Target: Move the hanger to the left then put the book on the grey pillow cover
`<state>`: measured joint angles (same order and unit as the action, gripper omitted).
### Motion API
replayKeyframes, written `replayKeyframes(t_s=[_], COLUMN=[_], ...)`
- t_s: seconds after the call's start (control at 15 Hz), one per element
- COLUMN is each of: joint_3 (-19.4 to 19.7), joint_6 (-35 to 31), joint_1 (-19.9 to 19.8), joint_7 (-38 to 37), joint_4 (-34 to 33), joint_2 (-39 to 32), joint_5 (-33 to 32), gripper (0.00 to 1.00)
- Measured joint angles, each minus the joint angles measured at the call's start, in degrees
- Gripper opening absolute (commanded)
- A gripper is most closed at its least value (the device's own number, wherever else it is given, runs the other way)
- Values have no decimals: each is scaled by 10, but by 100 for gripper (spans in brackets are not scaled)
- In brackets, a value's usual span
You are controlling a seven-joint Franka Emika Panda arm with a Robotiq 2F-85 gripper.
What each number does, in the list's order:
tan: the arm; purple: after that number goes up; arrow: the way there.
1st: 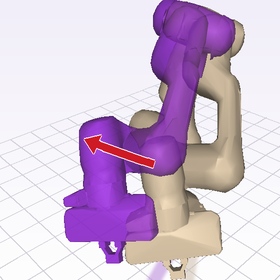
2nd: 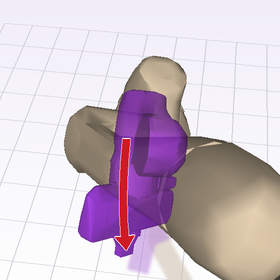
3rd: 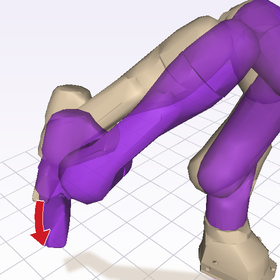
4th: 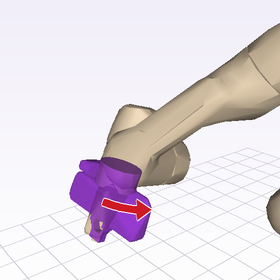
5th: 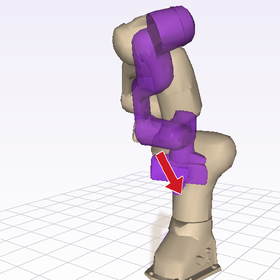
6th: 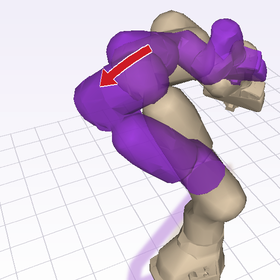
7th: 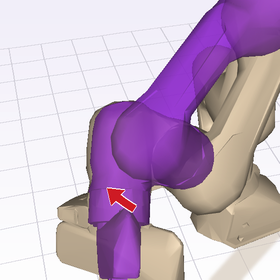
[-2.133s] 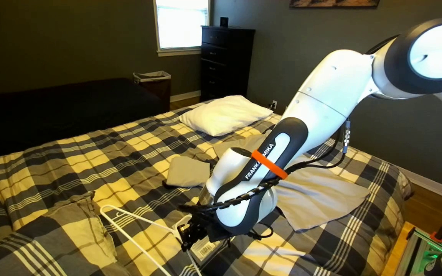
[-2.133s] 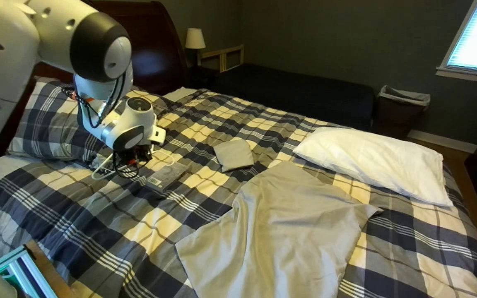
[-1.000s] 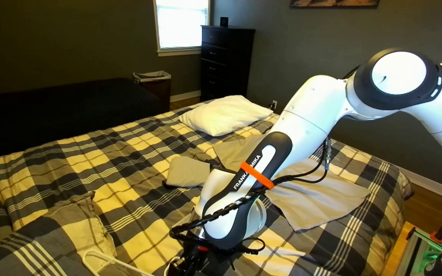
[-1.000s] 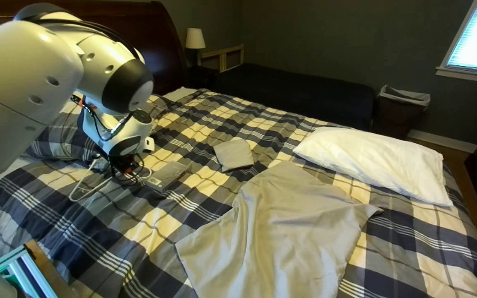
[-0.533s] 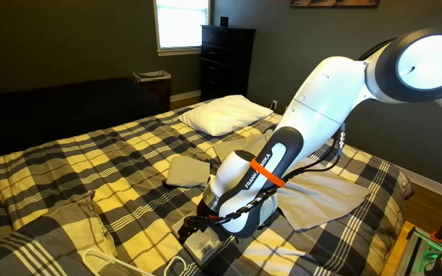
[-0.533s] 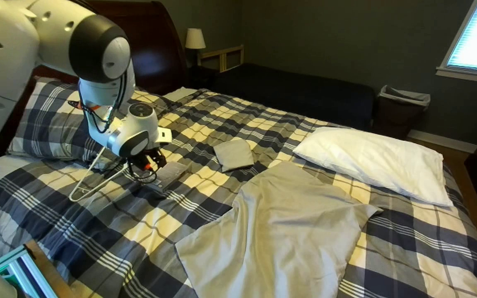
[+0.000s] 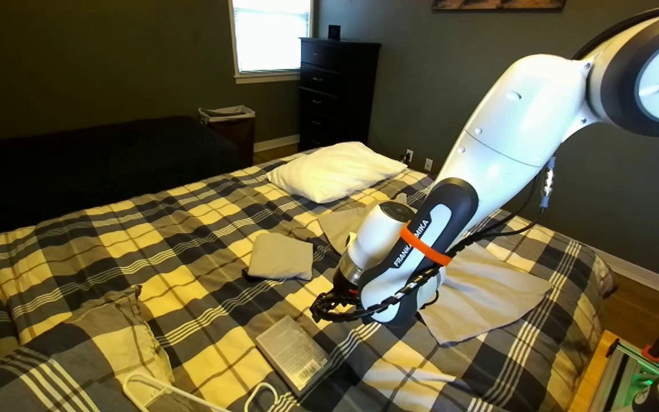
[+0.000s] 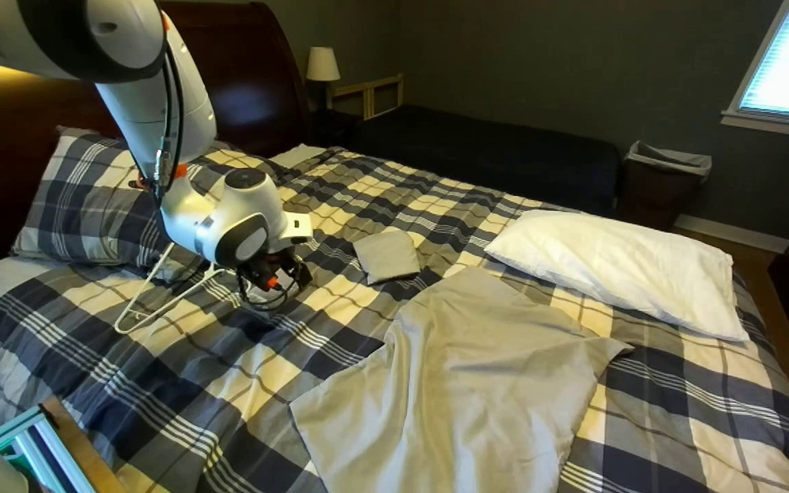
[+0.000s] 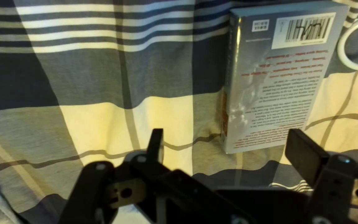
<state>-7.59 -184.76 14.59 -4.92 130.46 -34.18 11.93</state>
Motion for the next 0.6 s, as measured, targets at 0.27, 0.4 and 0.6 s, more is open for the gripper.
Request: replayKeyframes(t_s=[0.27, 0.4, 0.6], joint_3=[-3, -11, -20], joint_6=[-1, -1, -3], joint_1=[-3, -13, -30], joint_7=[-1, -1, -6], joint_4=[-2, -15, -44], joint_2=[-2, -16, -54], joint_5=[-4, -8, -11], gripper=[100, 100, 100])
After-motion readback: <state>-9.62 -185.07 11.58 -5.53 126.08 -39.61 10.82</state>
